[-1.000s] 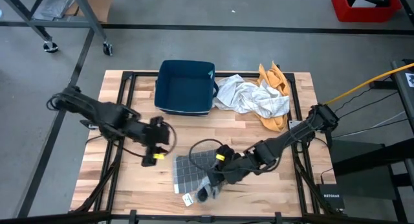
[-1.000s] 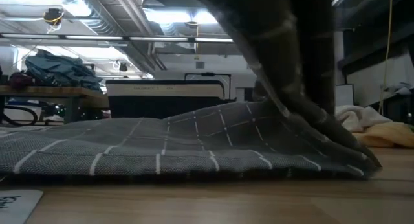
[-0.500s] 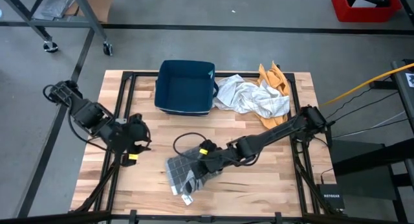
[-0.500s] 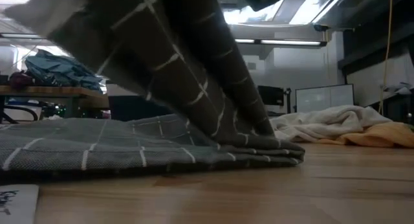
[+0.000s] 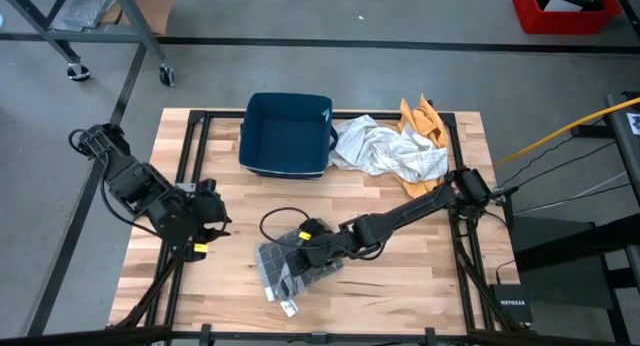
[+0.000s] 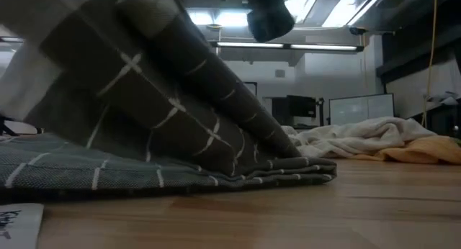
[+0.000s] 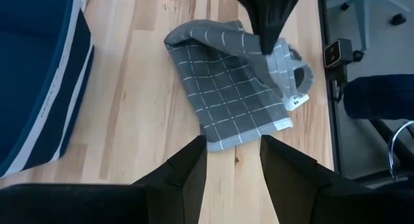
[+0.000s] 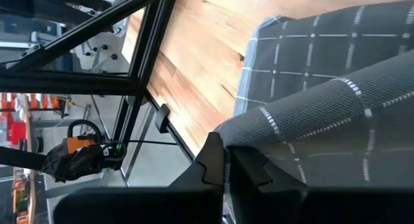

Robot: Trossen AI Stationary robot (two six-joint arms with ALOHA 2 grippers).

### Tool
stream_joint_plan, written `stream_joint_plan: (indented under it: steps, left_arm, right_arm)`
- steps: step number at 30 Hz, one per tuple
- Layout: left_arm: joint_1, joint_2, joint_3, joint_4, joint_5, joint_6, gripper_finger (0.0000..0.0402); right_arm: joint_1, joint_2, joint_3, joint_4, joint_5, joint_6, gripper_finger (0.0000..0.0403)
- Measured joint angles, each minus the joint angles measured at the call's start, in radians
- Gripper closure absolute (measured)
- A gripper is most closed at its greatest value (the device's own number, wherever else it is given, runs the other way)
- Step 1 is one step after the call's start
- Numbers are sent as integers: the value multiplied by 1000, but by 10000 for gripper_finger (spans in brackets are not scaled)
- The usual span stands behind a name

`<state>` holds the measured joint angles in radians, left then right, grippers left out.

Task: Fold towel
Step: Fold the gray patterned towel, then move the gray patterned towel to the top left

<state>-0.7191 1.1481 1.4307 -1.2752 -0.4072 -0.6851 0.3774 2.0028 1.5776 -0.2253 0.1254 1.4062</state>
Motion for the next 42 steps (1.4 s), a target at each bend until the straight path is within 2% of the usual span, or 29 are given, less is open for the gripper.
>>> stream_joint_plan:
  steps: [14,19,26,37,42]
  left_arm:
    - [-8,0,0,0,-2,-15,265]
    - [-8,0,0,0,-2,-15,265]
    - [-8,0,0,-1,-2,-15,265]
    - [-8,0,0,-1,-1,-11,265]
    - [-8,5,0,-2,-2,-55,265]
  right_arm:
    - [-32,107,0,110,71,-32,391]
    - [-43,126,0,175,101,-55,373]
    - [-53,132,0,232,83,-132,317]
    - [-53,153,0,233,38,-129,181]
    - [-58,150,0,259,-13,-135,157]
